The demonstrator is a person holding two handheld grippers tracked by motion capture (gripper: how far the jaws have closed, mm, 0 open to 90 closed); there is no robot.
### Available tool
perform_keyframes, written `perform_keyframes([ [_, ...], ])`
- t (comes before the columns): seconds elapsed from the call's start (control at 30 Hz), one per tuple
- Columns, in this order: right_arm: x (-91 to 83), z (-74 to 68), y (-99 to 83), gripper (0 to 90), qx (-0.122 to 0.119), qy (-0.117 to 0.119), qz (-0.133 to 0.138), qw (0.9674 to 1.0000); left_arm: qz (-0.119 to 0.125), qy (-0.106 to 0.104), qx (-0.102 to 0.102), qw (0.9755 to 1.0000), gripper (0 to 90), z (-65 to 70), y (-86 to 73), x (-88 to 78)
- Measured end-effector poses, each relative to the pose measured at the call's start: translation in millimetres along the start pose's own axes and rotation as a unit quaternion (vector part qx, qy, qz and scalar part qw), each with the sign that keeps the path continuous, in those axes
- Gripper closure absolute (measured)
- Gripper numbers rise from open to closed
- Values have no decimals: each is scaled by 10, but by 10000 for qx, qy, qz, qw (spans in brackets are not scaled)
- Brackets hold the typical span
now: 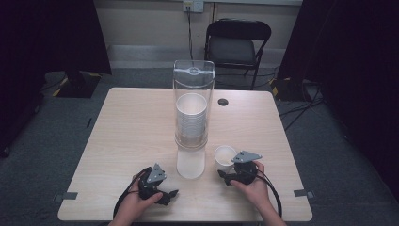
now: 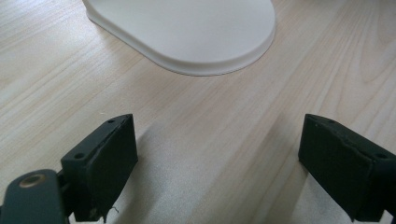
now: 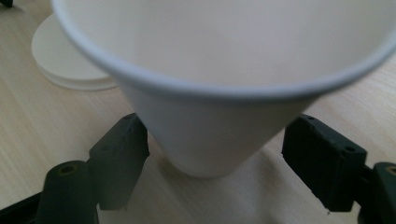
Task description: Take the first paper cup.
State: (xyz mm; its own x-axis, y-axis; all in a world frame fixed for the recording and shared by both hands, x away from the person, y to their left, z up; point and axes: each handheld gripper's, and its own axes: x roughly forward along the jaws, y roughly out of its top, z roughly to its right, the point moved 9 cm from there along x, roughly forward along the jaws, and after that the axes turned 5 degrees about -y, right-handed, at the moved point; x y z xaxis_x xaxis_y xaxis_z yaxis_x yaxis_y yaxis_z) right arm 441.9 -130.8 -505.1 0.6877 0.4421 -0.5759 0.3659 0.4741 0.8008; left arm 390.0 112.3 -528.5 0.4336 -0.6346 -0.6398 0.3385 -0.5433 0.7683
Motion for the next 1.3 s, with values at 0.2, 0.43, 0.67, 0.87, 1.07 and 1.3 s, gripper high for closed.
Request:
perform_keyframes([
  [0.2,-42,-14,-40,482,-127,52,11,9999,0,-2,1,10000,110,0,0,0],
  [0.43,45,18,-4,485,-16,1,90,10000,0,-3,1,10000,110,0,0,0],
  [0.67,183,96,120,457,328,-291,144,9989,0,-3,0,10000,110,-1,0,0],
  [0.87,266,161,176,452,472,-463,114,9977,-1,-4,0,10000,110,0,0,0],
  [1.07,349,174,248,380,565,-589,46,9967,0,-3,1,10000,110,-1,0,0],
  [1.3,187,-20,256,268,345,-341,87,9988,0,-4,-1,10000,110,0,0,0],
])
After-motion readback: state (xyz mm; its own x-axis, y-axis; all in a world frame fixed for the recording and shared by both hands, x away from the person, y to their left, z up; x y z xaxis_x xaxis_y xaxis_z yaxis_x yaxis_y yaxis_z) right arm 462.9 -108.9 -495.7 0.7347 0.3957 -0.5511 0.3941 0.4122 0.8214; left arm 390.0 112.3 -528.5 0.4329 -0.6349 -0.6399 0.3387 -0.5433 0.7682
